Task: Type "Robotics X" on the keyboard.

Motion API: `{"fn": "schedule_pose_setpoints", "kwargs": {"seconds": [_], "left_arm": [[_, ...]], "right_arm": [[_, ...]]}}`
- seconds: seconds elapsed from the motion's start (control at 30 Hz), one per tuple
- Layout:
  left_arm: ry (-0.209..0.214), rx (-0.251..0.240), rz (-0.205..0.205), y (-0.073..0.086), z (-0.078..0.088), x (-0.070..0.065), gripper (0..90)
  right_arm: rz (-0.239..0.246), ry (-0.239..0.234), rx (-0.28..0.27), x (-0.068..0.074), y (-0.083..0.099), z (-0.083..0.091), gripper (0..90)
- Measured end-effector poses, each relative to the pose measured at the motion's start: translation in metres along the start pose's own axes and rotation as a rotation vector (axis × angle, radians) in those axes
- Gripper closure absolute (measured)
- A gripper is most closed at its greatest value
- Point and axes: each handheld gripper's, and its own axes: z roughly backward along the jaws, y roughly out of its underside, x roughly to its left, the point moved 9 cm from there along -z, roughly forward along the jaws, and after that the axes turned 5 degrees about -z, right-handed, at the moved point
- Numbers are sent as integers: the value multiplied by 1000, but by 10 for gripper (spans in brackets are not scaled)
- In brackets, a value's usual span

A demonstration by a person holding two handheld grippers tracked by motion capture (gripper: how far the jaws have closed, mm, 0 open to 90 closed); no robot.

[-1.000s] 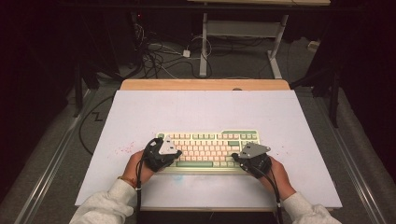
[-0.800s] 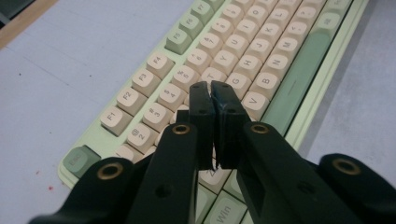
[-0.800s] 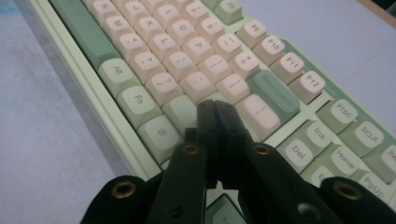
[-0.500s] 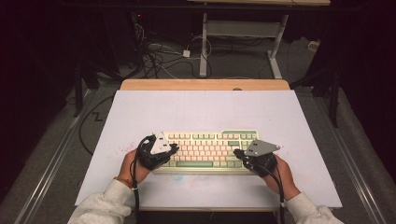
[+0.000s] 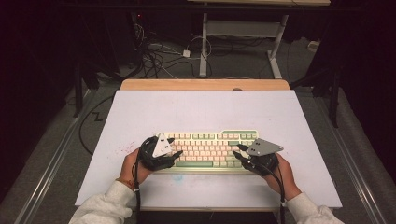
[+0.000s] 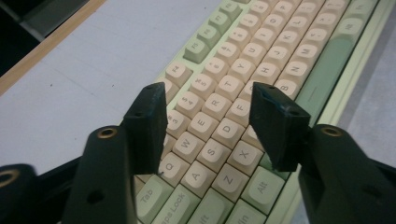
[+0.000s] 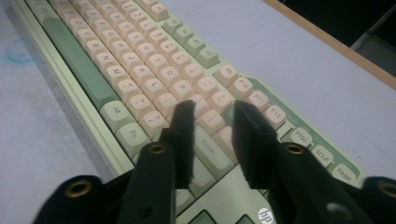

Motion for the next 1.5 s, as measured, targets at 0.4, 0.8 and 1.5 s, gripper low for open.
{"fn": "schedule_pose_setpoints", "kwargs": {"seconds": [0.4,0.8,1.5], "left_arm": [[-46,-21,-12,-1,0,-4,154],[-94,-92,-12,-5,13,-1,154],[-149,-129,-36,17,39,0,154]], "right_arm": [[-7,38,-42,-1,-4,0,306],[-21,67,-101,-6,-10,12,218],[-13,157,-154,-15,1,43,161]]}}
